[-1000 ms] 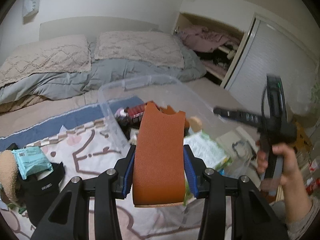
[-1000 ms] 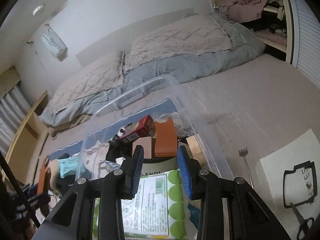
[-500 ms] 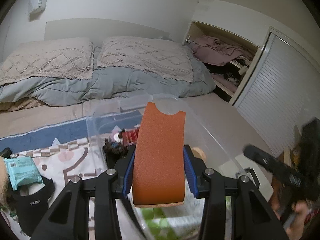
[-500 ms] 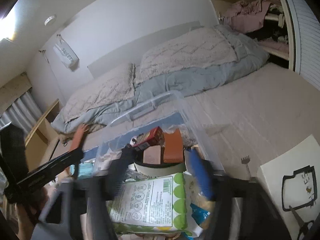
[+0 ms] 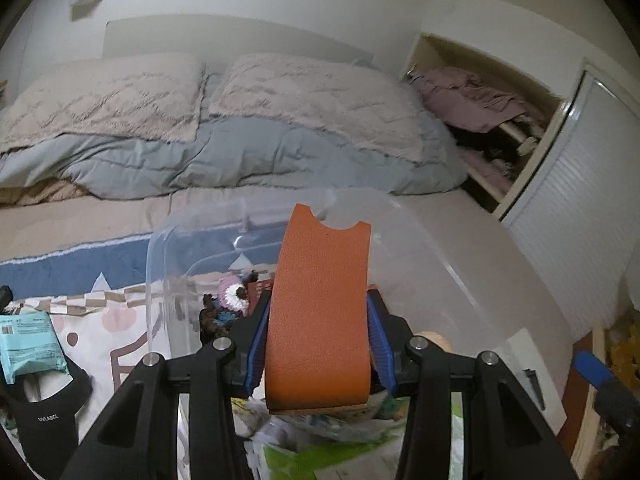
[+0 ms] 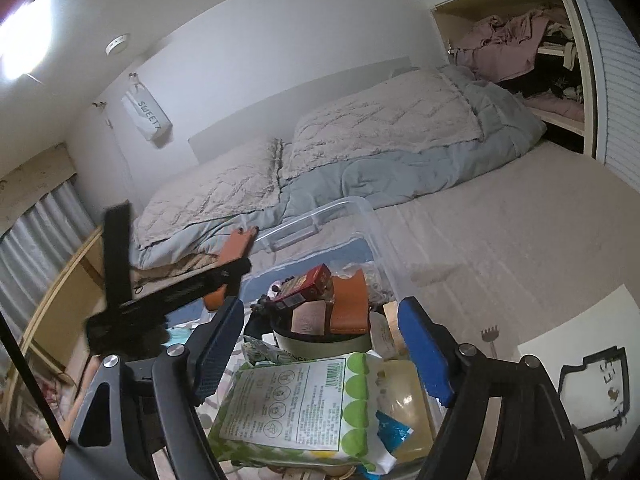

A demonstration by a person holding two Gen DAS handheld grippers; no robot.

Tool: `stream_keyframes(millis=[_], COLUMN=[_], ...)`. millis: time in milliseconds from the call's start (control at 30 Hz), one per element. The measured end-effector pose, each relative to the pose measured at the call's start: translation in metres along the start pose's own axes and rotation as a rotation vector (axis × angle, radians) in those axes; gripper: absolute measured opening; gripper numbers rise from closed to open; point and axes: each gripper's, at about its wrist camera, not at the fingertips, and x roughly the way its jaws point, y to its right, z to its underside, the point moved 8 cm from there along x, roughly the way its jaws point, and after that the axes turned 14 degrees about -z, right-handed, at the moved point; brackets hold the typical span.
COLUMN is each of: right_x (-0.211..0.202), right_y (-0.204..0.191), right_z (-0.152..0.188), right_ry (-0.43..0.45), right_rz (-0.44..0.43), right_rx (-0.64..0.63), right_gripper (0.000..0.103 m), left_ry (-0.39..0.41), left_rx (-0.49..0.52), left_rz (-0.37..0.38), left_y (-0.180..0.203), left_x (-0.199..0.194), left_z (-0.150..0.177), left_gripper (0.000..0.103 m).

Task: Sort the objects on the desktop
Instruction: 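Open the left tool to release the leather strap in the box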

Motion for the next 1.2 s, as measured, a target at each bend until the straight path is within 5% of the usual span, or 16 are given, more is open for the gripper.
stream_keyframes(millis=[233, 333, 1067, 1200], right_x=[0.006, 0.009, 0.021, 0.017], right_y=[0.007, 0.008, -0.008, -0.006], right_z=[0.006, 0.007, 0.009, 0.007], right_ry=[-0.029, -0.041, -0.050, -0.030], right_rz=[0.017, 0.028, 0.064, 0.098], right_rx=[-0.013, -0.027, -0.029, -0.030], right_gripper=[0.079, 0.079, 0.080, 0.083], left_ry=[-0.035, -0.023, 0.055, 0.079], left_rx=[-0.056, -0.094, 0.022, 0.036], left_rz=[-0.006, -0.013, -0.017, -0.027], left_y=[-0.012, -0.021, -0.034, -0.039], left_x=[0.022, 0.020, -0.039, -0.056], left_z=[0.001, -0.002, 0.007, 0.006], left_gripper=[0.046, 0.070, 0.070, 0.078])
